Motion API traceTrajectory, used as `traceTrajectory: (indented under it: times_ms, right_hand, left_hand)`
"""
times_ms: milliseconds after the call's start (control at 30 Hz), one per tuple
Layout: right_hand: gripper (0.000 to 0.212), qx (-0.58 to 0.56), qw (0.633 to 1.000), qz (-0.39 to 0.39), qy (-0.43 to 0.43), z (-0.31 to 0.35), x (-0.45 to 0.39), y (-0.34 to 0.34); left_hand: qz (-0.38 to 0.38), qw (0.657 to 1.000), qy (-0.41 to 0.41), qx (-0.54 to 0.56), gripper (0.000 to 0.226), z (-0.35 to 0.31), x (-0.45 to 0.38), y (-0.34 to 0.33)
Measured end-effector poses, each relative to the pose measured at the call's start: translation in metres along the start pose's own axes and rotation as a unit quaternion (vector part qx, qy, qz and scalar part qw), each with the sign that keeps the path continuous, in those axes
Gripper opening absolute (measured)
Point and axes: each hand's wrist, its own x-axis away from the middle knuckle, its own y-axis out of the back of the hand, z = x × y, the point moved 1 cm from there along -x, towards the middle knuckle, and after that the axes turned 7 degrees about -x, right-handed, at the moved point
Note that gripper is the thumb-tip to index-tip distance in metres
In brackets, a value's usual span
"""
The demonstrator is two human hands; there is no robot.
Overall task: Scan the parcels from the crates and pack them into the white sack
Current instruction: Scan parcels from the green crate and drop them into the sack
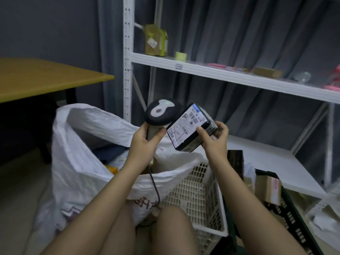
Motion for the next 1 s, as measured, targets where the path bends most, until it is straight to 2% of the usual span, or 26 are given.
traceTrajectory:
  times_ms: [67,133,167,200,233,267,367,433,533,667,800,1000]
  right_hand:
    - [0.057,0.039,0.999,0.018,0.011,-0.013,0.005,-0.027]
    - [0.064,0.151,0.985,0.084,0.004,-0.035,0.003,-0.044]
    - [0.068,0.253,0.955,0.153,-0.020,-0.047,0.000,-0.048]
    - [0.071,0.356,0.906,0.224,-0.052,-0.058,-0.001,-0.049]
    - [0.073,0.432,0.855,0.274,-0.085,-0.063,0.000,-0.048]
    - [0.072,0.457,0.833,0.292,-0.104,-0.065,0.001,-0.045]
    - [0.053,0.396,0.882,0.252,-0.037,-0.052,0.003,-0.032]
    - [0.041,0.380,0.901,0.212,0.008,-0.043,0.004,-0.013]
    - [0.033,0.361,0.919,0.158,0.026,-0.038,0.006,0.027]
    - [0.035,0.342,0.935,0.091,-0.011,-0.041,0.006,0.088]
    - [0.030,0.326,0.943,0.010,-0.067,-0.058,0.007,0.162]
    - [0.026,0.362,0.917,-0.085,-0.141,-0.094,0.023,0.268]
  left_hand:
    - [-0.013,1.000,-0.001,-0.007,0.014,0.002,-0.001,0.020]
    - [-0.021,1.000,0.005,-0.013,0.015,0.005,-0.001,0.035]
    - [-0.023,1.000,0.009,-0.012,0.017,0.006,0.000,0.040]
    - [-0.025,1.000,0.011,-0.010,0.019,0.008,0.001,0.043]
    - [-0.025,1.000,0.013,-0.011,0.020,0.011,0.002,0.045]
    - [-0.022,1.000,0.015,-0.015,0.019,0.013,0.005,0.045]
    - [0.005,1.000,0.017,-0.015,0.013,0.020,0.009,0.033]
    - [0.019,1.000,0.011,-0.018,0.014,0.023,0.010,0.017]
    - [0.045,0.998,-0.009,-0.030,0.015,0.024,0.010,-0.020]
    - [0.086,0.995,-0.031,-0.030,0.025,0.024,0.007,-0.080]
    - [0.138,0.990,-0.025,-0.014,0.024,0.027,0.012,-0.145]
    - [0.245,0.970,0.009,0.003,0.031,0.061,0.042,-0.229]
